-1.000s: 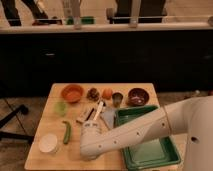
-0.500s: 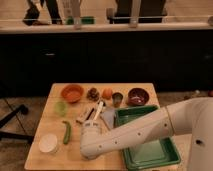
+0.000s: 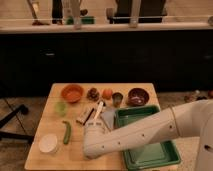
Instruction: Place sponge in red bowl
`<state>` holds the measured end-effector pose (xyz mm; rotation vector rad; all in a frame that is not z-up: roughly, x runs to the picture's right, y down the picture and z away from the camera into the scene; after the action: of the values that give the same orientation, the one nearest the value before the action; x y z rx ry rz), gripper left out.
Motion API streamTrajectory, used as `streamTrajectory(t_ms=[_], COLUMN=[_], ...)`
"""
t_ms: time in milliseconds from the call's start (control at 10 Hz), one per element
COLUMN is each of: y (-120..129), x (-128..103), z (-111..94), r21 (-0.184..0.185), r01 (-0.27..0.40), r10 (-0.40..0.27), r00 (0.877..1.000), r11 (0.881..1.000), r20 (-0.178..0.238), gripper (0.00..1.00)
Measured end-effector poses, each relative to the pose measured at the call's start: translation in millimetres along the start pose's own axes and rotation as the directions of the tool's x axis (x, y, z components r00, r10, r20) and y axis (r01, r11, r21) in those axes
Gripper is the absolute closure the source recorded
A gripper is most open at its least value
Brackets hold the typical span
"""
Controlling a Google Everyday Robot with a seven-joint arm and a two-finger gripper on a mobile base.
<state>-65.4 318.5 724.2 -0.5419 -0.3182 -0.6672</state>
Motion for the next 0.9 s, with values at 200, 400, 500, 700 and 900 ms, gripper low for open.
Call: streamTrajectory(t_ms=[200,400,500,700,900], y=[-1,1,1,1,0], x=[3,8,10,15,18], z=[-4,-11,-13,-19,-23], r21=[0.018,0.052,0.066,0.104,0.147], r01=[-0.006,-0.023,-0.031,-0.05,-0.068], r10=[0.006,0.021,0.027,0.04,0.047], r00=[1.0,0.999,0.998,0.994,0.988], r11=[1.0,0.998,0.997,0.993,0.987], r20=[0.006,0.038,0.054,0.098,0.146], gripper=[1.0,1.0,1.0,1.0,1.0])
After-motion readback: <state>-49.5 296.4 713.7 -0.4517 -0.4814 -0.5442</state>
